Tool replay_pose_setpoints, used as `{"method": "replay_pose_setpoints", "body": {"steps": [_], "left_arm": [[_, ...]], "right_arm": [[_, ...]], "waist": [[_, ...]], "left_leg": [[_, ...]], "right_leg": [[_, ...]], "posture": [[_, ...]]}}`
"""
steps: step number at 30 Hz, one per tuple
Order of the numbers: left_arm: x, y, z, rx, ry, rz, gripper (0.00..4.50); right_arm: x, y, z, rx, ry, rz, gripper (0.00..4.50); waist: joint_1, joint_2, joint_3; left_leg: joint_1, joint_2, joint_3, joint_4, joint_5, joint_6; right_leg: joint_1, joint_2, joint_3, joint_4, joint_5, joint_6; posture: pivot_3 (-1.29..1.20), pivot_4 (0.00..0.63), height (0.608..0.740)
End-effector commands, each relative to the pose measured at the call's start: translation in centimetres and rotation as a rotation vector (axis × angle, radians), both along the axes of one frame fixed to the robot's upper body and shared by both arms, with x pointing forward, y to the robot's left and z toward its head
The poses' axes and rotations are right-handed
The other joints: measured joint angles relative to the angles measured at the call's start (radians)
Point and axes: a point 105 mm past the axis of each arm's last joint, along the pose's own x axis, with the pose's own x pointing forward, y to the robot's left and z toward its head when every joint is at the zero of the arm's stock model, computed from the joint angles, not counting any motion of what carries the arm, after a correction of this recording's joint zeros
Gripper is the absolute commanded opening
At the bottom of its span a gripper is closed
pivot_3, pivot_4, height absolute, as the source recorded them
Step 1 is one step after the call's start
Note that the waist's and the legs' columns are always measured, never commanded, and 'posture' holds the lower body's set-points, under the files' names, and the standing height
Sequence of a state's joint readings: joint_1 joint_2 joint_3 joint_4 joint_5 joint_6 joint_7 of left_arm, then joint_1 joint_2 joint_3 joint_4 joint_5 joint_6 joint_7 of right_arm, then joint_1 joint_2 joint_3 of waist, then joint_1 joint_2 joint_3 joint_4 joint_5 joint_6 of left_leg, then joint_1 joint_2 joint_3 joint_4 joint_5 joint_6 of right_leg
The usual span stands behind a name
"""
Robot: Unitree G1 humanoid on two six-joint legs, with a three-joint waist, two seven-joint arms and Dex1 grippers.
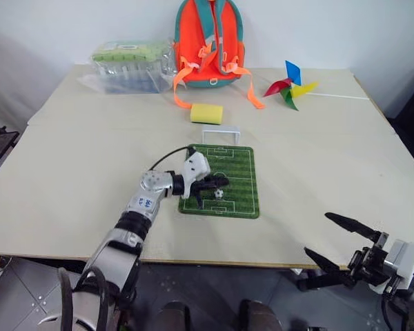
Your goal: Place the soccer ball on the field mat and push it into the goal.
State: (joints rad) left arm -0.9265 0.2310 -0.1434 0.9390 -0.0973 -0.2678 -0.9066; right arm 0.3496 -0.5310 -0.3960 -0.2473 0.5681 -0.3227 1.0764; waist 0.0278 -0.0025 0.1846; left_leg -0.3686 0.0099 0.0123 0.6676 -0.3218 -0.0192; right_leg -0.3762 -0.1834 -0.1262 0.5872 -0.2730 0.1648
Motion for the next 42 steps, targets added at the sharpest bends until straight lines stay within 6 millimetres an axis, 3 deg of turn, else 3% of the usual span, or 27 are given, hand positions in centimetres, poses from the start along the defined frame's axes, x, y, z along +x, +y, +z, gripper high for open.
{"method": "replay_pose_setpoints", "body": {"steps": [1, 4, 11, 15, 17, 20, 25, 42], "left_arm": [[1.6, 1.1, 3.4, -0.065, -0.141, 0.081, 0.01], [1.6, 4.0, 4.7, -0.083, -0.196, 0.102, 0.01], [-1.6, 8.6, 3.1, -0.069, -0.163, 0.031, 0.01], [-5.2, 14.1, 2.1, -0.121, -0.089, 0.181, 0.01], [-6.0, 15.2, 1.3, -0.086, -0.032, 0.245, 0.01], [-7.3, 17.2, 2.0, -0.123, -0.049, 0.351, 0.01], [-7.7, 18.4, 3.4, -0.197, -0.061, 0.462, 0.01], [-8.8, 19.1, 4.2, -0.254, -0.058, 0.543, 0.01]], "right_arm": [[-0.1, 0.2, 0.9, 0.036, -0.041, -0.056, 4.5], [0.0, 0.7, 0.8, 0.091, -0.043, -0.102, 4.5], [2.0, -0.5, 1.8, 0.194, -0.086, -0.269, 4.5], [3.8, -1.6, 2.2, 0.233, -0.125, -0.351, 4.5], [4.1, -1.6, 2.3, 0.241, -0.13, -0.358, 4.5], [4.7, -1.0, 2.1, 0.238, -0.13, -0.332, 4.5], [5.5, -0.5, 1.7, 0.222, -0.121, -0.288, 4.5], [7.8, 0.2, 1.8, 0.221, -0.115, -0.225, 4.5]], "waist": [[-0.001, 0.0, 0.0], [-0.006, 0.0, 0.0], [-0.006, 0.0, 0.0], [-0.018, 0.001, 0.0], [-0.021, 0.001, 0.0], [-0.007, 0.002, 0.0], [-0.003, 0.002, 0.0], [-0.009, 0.002, 0.0]], "left_leg": [[0.0, 0.0, 0.0, -0.001, 0.0, 0.0], [0.0, 0.0, 0.0, -0.003, 0.0, 0.0], [0.001, 0.0, 0.001, -0.002, 0.0, 0.0], [0.001, 0.001, 0.001, -0.002, -0.001, 0.0], [0.001, 0.002, 0.001, -0.002, -0.001, -0.001], [0.001, 0.002, 0.001, -0.002, -0.001, -0.001], [0.001, 0.002, 0.001, 0.0, -0.002, 0.0], [0.002, 0.002, 0.002, -0.001, -0.002, -0.001]], "right_leg": [[0.0, 0.0, 0.0, 0.0, 0.0, 0.0], [-0.001, 0.0, 0.0, -0.001, 0.0, 0.0], [-0.001, 0.0, 0.001, 0.0, 0.0, 0.0], [-0.002, 0.001, 0.003, 0.002, 0.0, 0.0], [-0.003, 0.001, 0.003, 0.002, 0.0, 0.0], [-0.003, 0.001, 0.003, 0.003, 0.0, -0.001], [-0.002, 0.001, 0.003, 0.003, 0.0, -0.001], [-0.003, 0.002, 0.004, 0.003, 0.0, -0.001]], "posture": [[0.0, 0.15, 0.74], [0.0, 0.15, 0.74], [0.0, 0.15, 0.74], [0.0, 0.15, 0.74], [0.0, 0.15, 0.74], [0.0, 0.15, 0.74], [0.0, 0.15, 0.74], [0.0, 0.15, 0.74]]}}
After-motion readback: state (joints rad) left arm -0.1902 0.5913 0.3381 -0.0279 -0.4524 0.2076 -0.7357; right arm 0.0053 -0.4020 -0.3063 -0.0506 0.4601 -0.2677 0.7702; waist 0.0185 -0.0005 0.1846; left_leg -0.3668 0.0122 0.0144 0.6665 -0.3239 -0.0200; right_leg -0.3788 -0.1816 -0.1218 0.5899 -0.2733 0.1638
